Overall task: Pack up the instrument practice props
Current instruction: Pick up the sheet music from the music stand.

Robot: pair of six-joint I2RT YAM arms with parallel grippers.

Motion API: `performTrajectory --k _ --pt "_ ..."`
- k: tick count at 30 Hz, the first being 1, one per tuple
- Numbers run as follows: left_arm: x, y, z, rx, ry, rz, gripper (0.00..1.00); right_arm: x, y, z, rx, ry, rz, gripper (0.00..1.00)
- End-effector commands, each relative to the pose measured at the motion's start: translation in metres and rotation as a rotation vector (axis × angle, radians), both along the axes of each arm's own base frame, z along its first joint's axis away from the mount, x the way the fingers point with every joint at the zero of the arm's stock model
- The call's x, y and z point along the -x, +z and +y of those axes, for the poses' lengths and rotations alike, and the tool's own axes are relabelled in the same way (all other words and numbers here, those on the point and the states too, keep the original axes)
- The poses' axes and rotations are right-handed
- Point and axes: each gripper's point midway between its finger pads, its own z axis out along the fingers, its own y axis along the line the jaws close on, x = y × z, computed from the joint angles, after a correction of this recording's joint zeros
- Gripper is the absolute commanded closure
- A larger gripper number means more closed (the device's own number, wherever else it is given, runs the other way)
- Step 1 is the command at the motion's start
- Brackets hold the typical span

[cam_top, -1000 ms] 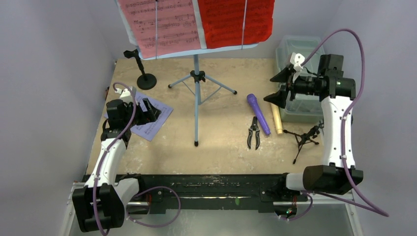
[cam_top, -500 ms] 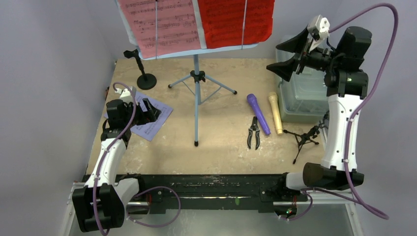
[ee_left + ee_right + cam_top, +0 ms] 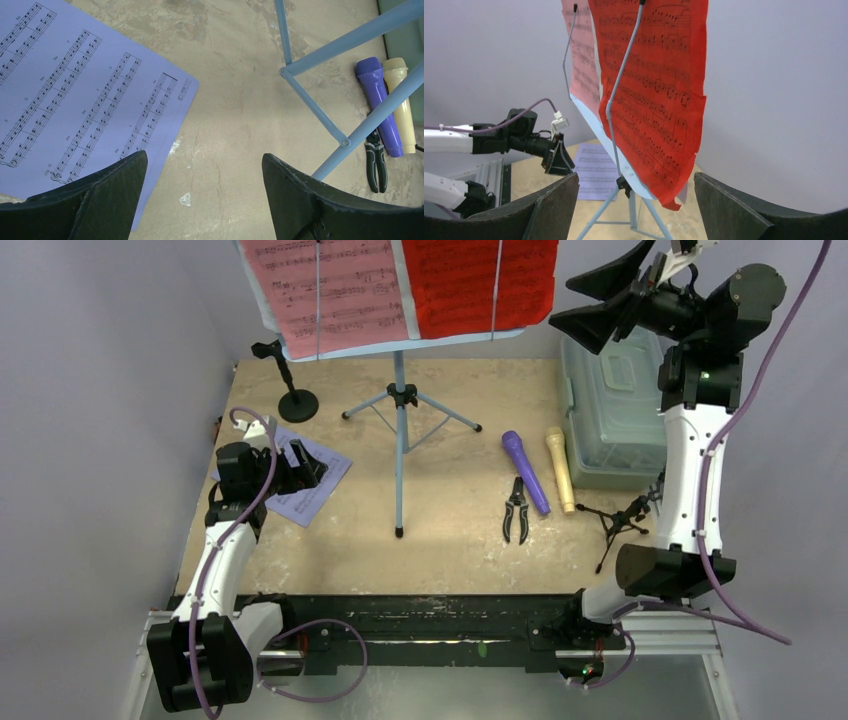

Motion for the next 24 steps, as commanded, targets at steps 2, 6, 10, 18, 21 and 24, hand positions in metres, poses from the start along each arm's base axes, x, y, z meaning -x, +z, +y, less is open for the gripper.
performTrajectory --k 2,6,10,18,21,24 --pt "-0.009 0.02 0.0 -0.02 -0.014 -0.075 0.16 0.003 0.034 0.003 -0.093 0.01 -0.022 0.12" --pt "-0.009 0.018 0.0 -0.02 -0.015 -0.072 0.16 -0.007 0.033 0.001 -0.12 -0.013 -0.004 0.13" --pt "-0.009 0.019 0.0 -0.021 -0.014 -0.073 0.16 -0.017 0.028 0.0 -0.138 -0.025 0.027 0.13" --pt "-0.009 0.017 0.001 -0.023 -0.012 -0.067 0.16 -0.029 0.017 0.005 -0.142 -0.025 0.061 0.16" --pt "-0.01 0.017 0.001 -0.022 -0.012 -0.065 0.16 -0.031 0.014 0.007 -0.142 -0.02 0.069 0.18" --pt "-0.01 0.017 0.001 -0.023 -0.011 -0.065 0.16 -0.031 0.013 0.009 -0.14 -0.017 0.071 0.21"
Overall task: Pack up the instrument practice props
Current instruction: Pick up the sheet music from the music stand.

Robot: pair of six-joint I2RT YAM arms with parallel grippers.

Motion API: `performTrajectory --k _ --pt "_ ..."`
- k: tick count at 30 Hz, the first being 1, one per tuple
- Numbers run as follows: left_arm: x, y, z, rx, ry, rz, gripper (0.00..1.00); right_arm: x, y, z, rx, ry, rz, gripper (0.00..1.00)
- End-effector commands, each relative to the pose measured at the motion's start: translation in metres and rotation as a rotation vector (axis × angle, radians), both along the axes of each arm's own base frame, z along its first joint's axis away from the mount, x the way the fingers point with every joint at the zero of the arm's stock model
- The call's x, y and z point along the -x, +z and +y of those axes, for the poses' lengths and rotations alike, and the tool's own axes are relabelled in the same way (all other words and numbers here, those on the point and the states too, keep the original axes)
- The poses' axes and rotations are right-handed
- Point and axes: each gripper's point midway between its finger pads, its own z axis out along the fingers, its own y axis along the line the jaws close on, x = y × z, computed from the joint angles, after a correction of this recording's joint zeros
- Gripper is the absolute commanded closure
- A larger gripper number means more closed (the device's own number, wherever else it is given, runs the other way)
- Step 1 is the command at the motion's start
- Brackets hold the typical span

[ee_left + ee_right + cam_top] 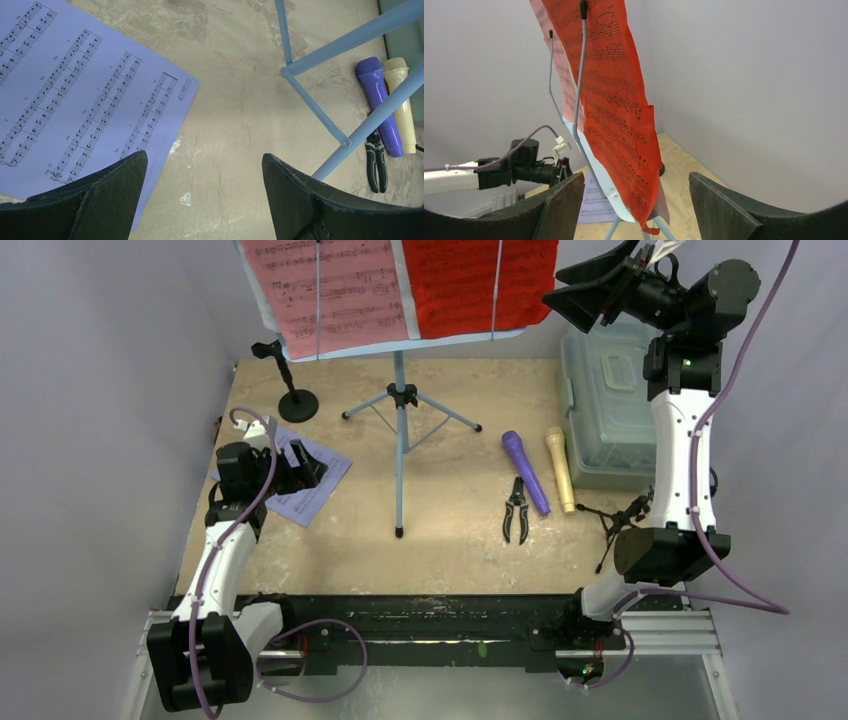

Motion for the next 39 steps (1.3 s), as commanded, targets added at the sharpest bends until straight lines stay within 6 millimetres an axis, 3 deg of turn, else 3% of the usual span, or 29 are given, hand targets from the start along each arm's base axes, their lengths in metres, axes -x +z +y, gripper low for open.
performTrajectory --k 1,39 --pt "-0.01 0.017 0.0 -0.022 -0.013 -0.064 0.16 0.004 0.009 0.003 -0.004 -0.008 -0.03 0.22" --pt "-0.009 0.018 0.0 -0.023 -0.014 -0.066 0.16 0.015 0.009 0.008 0.008 0.032 -0.047 0.23"
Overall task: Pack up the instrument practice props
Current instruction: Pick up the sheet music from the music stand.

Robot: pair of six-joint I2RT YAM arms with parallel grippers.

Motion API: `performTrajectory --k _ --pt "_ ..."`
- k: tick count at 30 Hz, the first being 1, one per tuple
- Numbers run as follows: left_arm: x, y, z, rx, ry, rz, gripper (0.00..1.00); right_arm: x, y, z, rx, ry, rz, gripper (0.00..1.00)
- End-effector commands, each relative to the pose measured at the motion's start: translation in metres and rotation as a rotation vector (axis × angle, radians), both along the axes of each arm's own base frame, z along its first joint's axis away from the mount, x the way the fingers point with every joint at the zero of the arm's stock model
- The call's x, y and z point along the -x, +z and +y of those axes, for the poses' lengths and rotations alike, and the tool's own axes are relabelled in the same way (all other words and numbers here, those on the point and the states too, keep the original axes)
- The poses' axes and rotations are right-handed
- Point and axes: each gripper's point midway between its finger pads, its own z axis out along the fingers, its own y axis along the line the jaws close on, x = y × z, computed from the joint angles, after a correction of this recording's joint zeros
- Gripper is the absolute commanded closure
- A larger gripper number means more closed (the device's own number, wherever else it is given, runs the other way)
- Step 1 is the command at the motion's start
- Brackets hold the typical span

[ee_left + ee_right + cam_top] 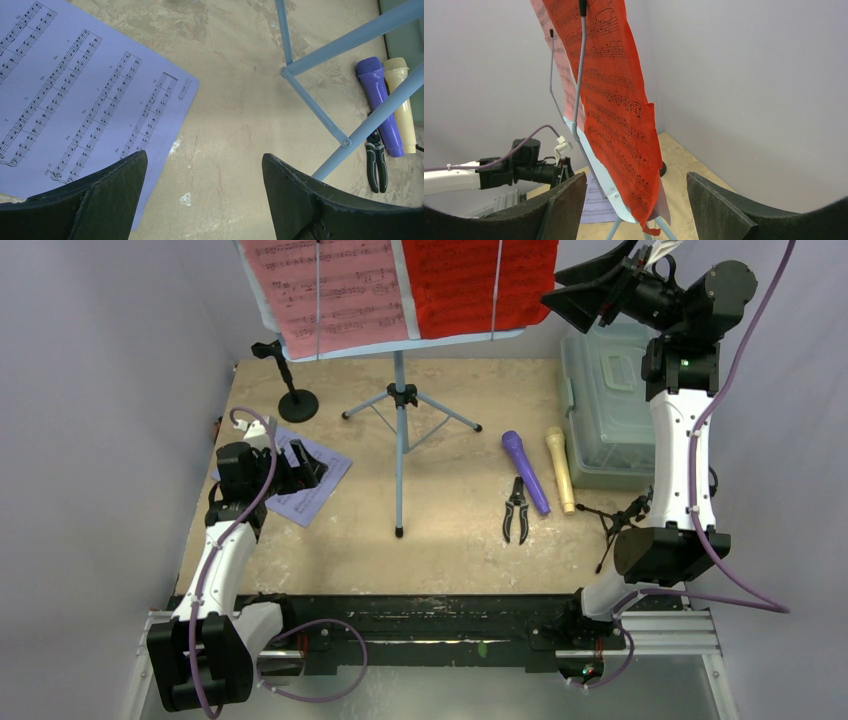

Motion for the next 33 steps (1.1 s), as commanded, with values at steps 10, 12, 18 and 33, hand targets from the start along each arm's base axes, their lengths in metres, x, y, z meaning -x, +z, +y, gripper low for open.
performTrajectory --k 10,12,18,33 --pt "-0.009 0.018 0.0 -0.021 -0.014 -0.067 0.16 0.018 0.014 0.005 0.016 0.032 -0.065 0.22" --pt "-0.009 0.018 0.0 -0.022 -0.014 -0.066 0.16 0.017 0.014 0.005 0.009 0.03 -0.06 0.22" --pt "-0.01 0.017 0.001 -0.023 -0.013 -0.063 0.16 0.011 0.016 0.007 -0.01 0.03 -0.053 0.23" --pt "-0.009 0.016 0.001 -0.024 -0.012 -0.061 0.16 0.018 0.019 0.012 -0.003 0.043 -0.06 0.67"
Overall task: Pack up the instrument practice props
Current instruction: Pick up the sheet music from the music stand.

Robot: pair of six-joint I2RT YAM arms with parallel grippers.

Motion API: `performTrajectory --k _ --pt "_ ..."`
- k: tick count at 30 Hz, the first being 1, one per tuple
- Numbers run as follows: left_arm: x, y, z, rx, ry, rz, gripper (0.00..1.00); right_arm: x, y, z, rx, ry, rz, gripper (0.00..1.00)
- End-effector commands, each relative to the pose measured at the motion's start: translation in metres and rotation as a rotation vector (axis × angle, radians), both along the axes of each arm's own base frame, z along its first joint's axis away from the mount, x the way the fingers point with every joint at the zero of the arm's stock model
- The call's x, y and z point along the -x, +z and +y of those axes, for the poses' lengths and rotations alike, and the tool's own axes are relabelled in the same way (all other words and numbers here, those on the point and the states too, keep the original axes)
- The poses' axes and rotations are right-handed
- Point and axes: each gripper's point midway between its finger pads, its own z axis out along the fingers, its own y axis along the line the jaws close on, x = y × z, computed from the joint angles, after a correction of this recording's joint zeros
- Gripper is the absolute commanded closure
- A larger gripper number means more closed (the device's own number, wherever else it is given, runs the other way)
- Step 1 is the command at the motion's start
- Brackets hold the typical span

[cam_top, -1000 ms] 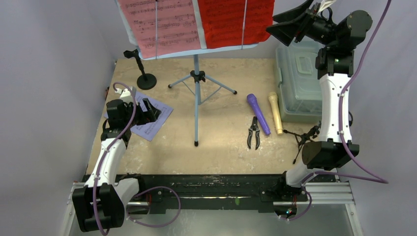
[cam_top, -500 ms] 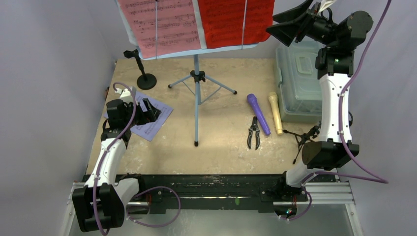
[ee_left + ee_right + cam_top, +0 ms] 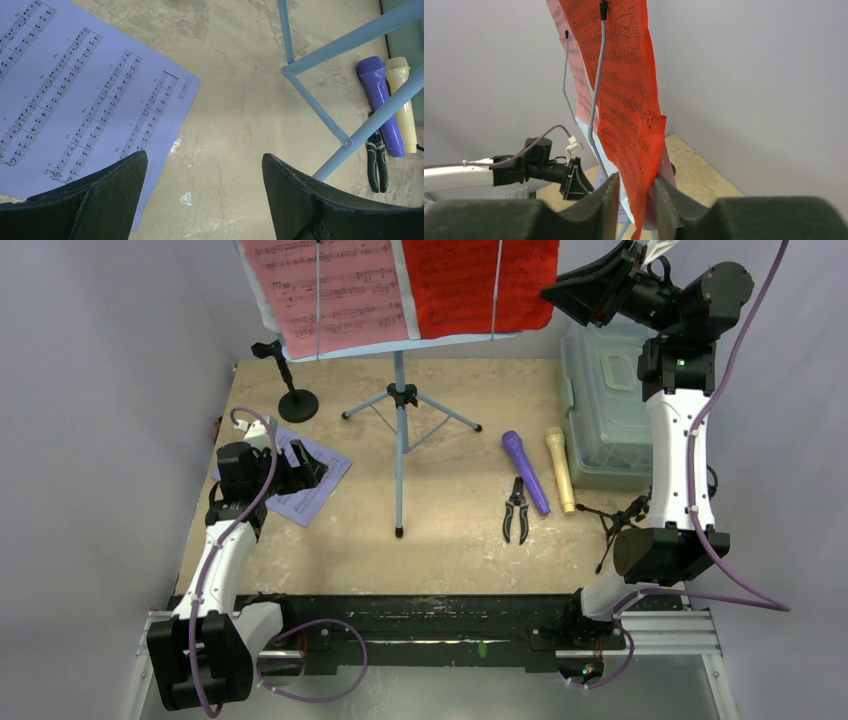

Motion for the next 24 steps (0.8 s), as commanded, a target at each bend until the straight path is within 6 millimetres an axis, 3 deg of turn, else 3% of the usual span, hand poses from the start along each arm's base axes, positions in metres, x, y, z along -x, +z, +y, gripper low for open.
performTrajectory --k 1,6,11,13,24 --pt "-0.009 0.018 0.001 -0.024 -0.013 -0.068 0.16 0.011 0.016 0.002 0.0 -0.002 -0.053 0.71" --pt "-0.009 0.019 0.0 -0.023 -0.015 -0.069 0.16 0.022 0.021 0.004 0.007 0.024 -0.08 0.78" --pt "-0.009 0.019 0.0 -0.021 -0.015 -0.07 0.16 0.056 0.021 0.014 -0.046 0.185 -0.082 0.56" --pt "-0.009 0.019 0.0 -0.021 -0.014 -0.071 0.16 0.056 0.021 0.016 -0.04 0.183 -0.087 0.52" --pt "-0.01 0.017 0.0 -0.017 -0.015 -0.063 0.16 0.049 0.027 0.026 -0.082 0.152 -0.01 0.52"
